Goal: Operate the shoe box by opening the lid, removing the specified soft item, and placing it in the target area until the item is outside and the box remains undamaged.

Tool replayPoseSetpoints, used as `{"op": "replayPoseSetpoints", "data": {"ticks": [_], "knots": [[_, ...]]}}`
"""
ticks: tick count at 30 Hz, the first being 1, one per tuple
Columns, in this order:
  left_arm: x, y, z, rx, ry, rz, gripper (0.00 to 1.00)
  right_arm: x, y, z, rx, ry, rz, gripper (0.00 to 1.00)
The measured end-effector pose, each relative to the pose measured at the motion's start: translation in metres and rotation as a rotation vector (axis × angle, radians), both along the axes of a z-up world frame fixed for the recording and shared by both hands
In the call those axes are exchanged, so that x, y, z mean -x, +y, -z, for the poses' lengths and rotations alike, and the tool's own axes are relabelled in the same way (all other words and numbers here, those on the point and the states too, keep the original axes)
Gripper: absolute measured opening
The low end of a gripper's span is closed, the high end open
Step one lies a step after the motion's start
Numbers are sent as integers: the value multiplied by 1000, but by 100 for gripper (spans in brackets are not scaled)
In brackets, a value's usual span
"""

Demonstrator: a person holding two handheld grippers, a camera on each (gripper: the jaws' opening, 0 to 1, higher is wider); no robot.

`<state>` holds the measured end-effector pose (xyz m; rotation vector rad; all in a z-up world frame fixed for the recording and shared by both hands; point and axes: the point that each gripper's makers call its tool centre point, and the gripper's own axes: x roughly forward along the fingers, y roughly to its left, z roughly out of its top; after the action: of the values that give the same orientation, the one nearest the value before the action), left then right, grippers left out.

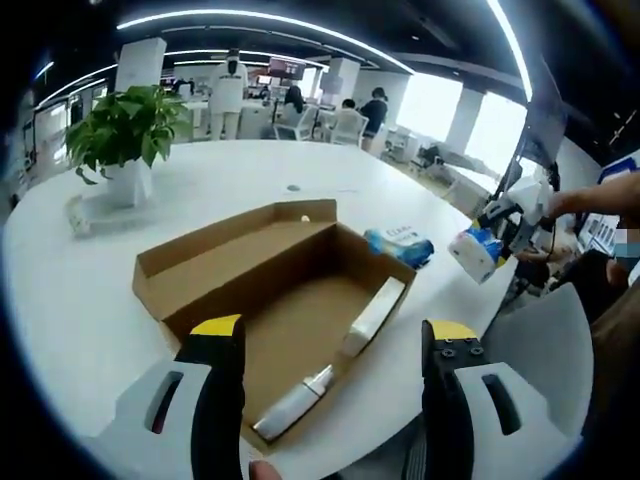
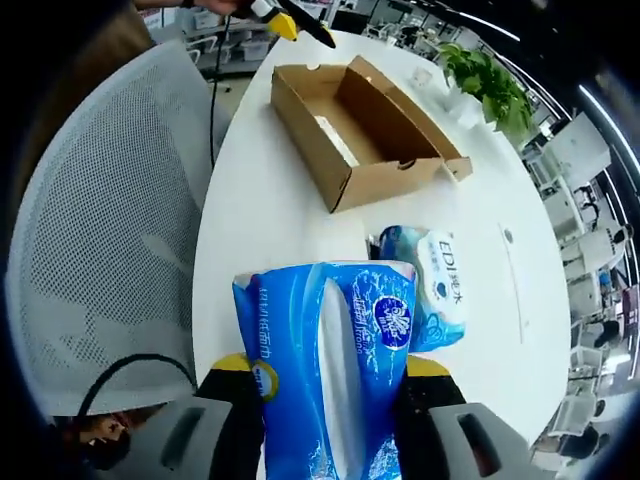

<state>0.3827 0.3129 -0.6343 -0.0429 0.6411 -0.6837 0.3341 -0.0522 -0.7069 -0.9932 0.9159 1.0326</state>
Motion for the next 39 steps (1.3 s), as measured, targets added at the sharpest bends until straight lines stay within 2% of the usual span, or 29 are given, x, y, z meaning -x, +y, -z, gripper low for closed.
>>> {"op": "replayPoseSetpoints", "data": {"ticks": [10, 15, 20, 32, 39], "knots": [[3, 1, 4, -30, 19, 7, 71, -15, -31, 11, 14, 10, 50, 49], [5, 0, 5, -39, 31, 7, 71, -30, -43, 18, 27, 9, 58, 49], [6, -2, 1, -16, 37, -13, 72, -44, -51, 19, 36, 4, 54, 49], [10, 2, 8, -43, 67, -29, 72, -83, -73, 23, 46, 1, 75, 50], [10, 5, 7, -59, 76, -43, 72, -102, -81, 34, 56, 19, 78, 51]]}}
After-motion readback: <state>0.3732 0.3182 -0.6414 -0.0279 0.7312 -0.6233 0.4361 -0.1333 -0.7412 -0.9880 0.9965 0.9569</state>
